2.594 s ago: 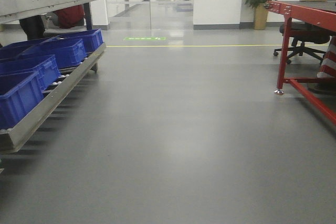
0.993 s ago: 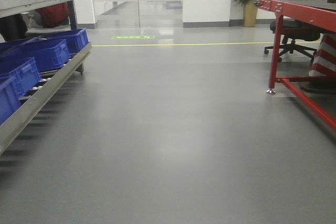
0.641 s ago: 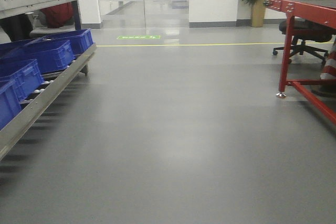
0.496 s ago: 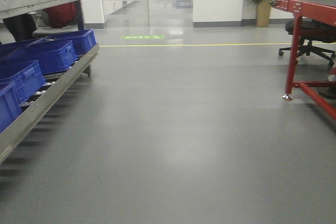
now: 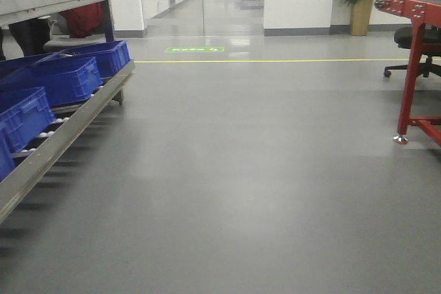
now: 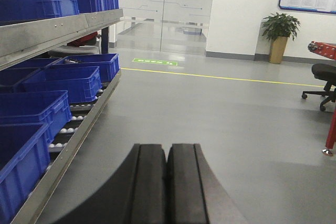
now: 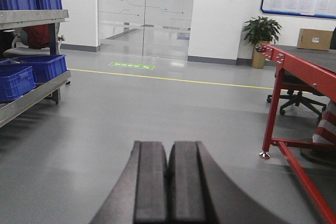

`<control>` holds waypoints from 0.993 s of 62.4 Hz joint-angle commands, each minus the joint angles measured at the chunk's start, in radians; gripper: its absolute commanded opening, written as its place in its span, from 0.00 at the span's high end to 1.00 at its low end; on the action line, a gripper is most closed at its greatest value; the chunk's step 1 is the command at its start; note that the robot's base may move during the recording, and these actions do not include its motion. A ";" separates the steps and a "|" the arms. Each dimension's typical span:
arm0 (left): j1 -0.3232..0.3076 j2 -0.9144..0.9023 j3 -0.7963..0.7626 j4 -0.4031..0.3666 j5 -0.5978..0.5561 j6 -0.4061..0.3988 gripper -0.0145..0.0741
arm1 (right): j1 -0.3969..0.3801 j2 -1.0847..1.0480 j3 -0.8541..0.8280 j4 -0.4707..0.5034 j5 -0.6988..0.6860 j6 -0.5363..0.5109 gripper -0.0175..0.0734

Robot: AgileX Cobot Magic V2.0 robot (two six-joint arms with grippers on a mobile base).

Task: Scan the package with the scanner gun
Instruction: 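Drive the base forward and turn toward the red-framed table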

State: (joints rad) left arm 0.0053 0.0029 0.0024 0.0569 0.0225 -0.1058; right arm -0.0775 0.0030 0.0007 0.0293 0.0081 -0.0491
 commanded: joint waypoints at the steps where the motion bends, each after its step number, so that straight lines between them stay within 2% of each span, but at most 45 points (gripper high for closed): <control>1: 0.000 -0.003 -0.002 0.002 -0.016 -0.001 0.96 | 0.001 -0.003 -0.001 -0.004 -0.020 0.000 0.98; 62: 0.000 -0.003 -0.002 0.002 -0.016 -0.001 0.96 | 0.002 -0.003 -0.001 -0.004 -0.022 0.000 0.98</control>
State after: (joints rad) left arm 0.0053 0.0029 0.0024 0.0569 0.0225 -0.1058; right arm -0.0775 0.0030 0.0007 0.0293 0.0081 -0.0491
